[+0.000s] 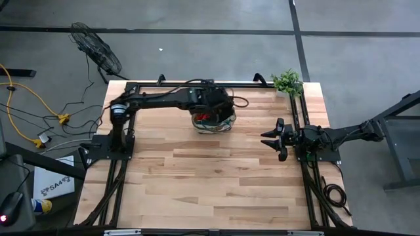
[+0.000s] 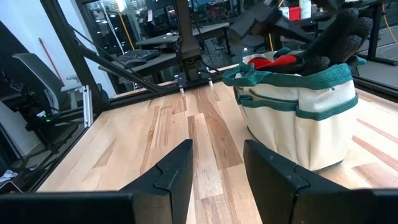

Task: Pick & Place Garden tools in Gardening bag
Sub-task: Put the red glove into the gardening bag

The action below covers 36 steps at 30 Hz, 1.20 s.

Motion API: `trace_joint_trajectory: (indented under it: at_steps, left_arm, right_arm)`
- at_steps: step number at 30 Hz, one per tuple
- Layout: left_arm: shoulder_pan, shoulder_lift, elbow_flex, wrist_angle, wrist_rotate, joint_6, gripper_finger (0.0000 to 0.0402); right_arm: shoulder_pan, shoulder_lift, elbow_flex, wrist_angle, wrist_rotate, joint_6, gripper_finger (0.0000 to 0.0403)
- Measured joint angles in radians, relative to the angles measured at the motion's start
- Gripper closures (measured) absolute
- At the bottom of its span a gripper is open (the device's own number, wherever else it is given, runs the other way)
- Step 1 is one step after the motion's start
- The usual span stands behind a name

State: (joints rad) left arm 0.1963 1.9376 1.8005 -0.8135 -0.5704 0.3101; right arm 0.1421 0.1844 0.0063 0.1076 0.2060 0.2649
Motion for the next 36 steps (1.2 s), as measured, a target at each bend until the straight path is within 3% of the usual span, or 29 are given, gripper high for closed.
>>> trace_joint_trajectory:
  at_steps: [9, 13, 20, 30, 36]
  left_arm:
    - [0.014, -0.217, -0.458, 0.490, 0.042, 0.095, 0.0165]
    - [0.014, -0.267, -0.592, 0.712, 0.071, 0.114, 0.0165]
    - [0.053, -0.277, -0.619, 0.861, 0.179, 0.057, 0.0165]
    - [0.109, -0.276, -0.619, 0.871, 0.426, -0.095, 0.0165]
    - [0.131, -0.252, -0.616, 0.908, 0.470, -0.136, 0.0165]
  right_arm:
    - [0.000, 0.000, 0.000, 0.000, 0.000, 0.000, 0.0268]
    - [0.000, 0.000, 0.000, -0.002, 0.000, 0.000, 0.0268]
    - [0.000, 0.007, 0.000, -0.002, 0.000, 0.000, 0.0268]
    - [0.000, 0.010, 0.000, 0.000, 0.000, 0.000, 0.0268]
    - [0.000, 0.010, 0.000, 0.000, 0.000, 0.000, 0.0268]
